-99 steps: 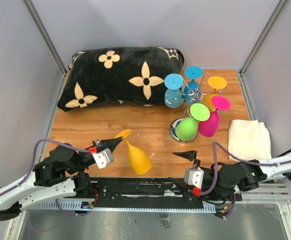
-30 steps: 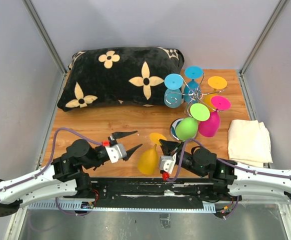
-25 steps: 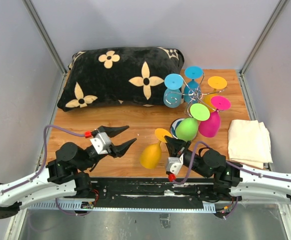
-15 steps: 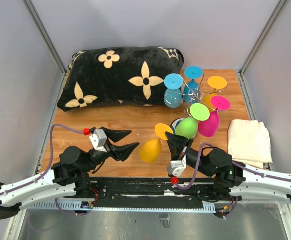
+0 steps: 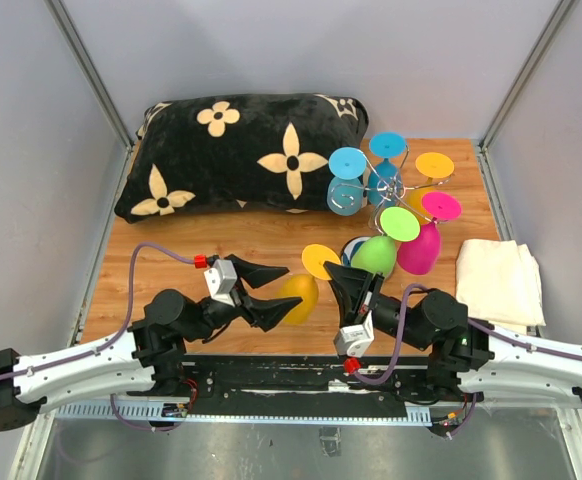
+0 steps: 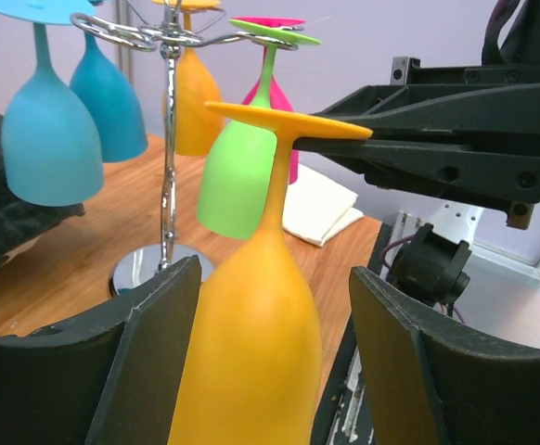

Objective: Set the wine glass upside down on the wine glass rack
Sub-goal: Turn the wine glass upside down at the wine rack.

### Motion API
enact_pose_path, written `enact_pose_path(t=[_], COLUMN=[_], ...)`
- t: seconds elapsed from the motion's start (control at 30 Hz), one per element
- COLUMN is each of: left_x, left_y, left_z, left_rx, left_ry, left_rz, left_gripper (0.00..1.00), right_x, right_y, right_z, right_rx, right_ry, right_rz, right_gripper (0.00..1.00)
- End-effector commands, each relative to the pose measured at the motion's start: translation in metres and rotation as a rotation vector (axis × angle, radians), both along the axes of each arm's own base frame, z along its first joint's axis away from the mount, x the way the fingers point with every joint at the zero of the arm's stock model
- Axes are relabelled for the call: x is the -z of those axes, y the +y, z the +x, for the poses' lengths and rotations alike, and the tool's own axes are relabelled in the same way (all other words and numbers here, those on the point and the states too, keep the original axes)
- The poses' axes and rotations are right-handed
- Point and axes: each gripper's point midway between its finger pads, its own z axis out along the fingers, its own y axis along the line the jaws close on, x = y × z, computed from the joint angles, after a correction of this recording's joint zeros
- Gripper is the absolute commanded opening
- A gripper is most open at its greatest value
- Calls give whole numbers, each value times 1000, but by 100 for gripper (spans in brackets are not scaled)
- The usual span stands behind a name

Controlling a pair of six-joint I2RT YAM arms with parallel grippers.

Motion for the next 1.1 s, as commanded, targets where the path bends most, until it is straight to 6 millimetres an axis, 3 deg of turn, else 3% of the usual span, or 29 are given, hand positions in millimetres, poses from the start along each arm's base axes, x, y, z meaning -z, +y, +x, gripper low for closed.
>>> enact_pose_path(t=[0.0, 0.27, 0.47, 0.87, 1.07], left_x=[-22, -10, -7, -3, -2], left_y=[-10, -16, -17, -26, -31], left_z=[-5, 2, -9, -12, -9], left_rx=[46, 25, 86, 119, 112], left_ry=[-20, 20, 17, 36, 57], left_rz=[-82, -73, -83, -93, -93], left_gripper=[69, 67, 60, 45, 44], right_x=[-24, -19, -32, -36, -27], right_y=[2, 12, 10, 7, 15], right_z=[-7, -13, -18, -19, -25], right_rx=[-50, -100, -129, -135, -180], right_ry=[-33, -11, 10, 19, 28], right_rz=[32, 54, 144, 165, 109], right_gripper=[2, 2, 2, 2, 2])
